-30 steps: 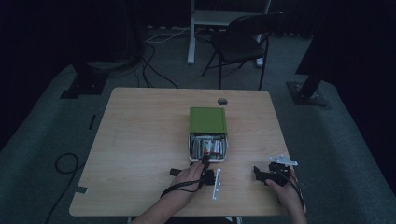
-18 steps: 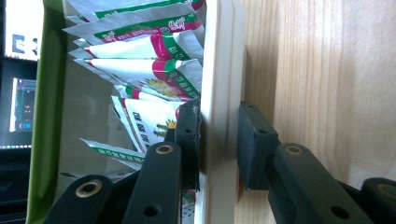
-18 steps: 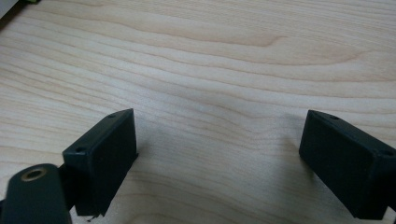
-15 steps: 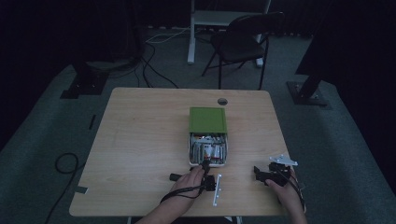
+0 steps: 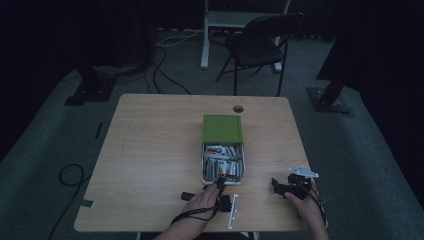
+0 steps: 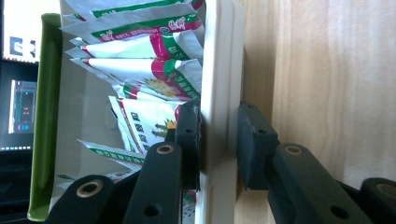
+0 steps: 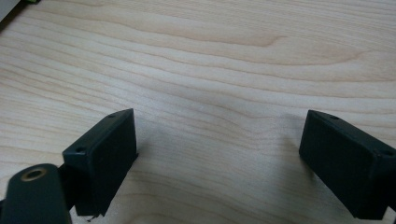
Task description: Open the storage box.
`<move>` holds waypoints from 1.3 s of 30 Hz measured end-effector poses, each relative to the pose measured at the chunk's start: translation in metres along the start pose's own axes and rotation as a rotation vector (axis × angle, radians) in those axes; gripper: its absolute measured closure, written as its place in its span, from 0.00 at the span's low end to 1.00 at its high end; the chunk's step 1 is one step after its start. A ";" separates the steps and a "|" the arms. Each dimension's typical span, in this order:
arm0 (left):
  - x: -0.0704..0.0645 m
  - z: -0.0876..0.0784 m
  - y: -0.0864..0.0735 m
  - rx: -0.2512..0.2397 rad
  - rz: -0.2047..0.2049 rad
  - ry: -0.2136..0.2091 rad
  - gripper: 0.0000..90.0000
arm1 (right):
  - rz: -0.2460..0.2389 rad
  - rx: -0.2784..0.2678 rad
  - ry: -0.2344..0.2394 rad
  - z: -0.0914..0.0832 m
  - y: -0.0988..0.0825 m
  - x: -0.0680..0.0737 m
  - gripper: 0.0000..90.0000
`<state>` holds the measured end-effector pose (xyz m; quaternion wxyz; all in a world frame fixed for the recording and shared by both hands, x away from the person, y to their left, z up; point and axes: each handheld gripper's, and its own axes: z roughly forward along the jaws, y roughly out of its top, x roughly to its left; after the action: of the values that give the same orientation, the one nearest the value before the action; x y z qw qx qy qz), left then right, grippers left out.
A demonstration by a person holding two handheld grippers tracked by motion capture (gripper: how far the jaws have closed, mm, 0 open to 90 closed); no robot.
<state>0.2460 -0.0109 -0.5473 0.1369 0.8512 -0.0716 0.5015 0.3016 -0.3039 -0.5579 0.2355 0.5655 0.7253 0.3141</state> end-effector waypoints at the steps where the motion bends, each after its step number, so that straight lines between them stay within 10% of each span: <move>1: 0.000 -0.001 0.001 0.002 -0.003 -0.003 0.82 | 0.000 0.000 0.000 0.000 0.000 0.000 0.12; 30: -0.011 -0.024 0.001 -0.030 -0.037 -0.019 0.80 | 0.000 0.000 0.000 0.000 0.000 0.000 0.12; 39: 0.002 -0.038 -0.002 -0.108 -0.183 -0.122 0.77 | 0.000 -0.001 0.000 0.000 0.000 0.000 0.12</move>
<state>0.2164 0.0026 -0.5282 0.2230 0.8746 -0.0287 0.4297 0.3016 -0.3039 -0.5579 0.2357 0.5653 0.7253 0.3142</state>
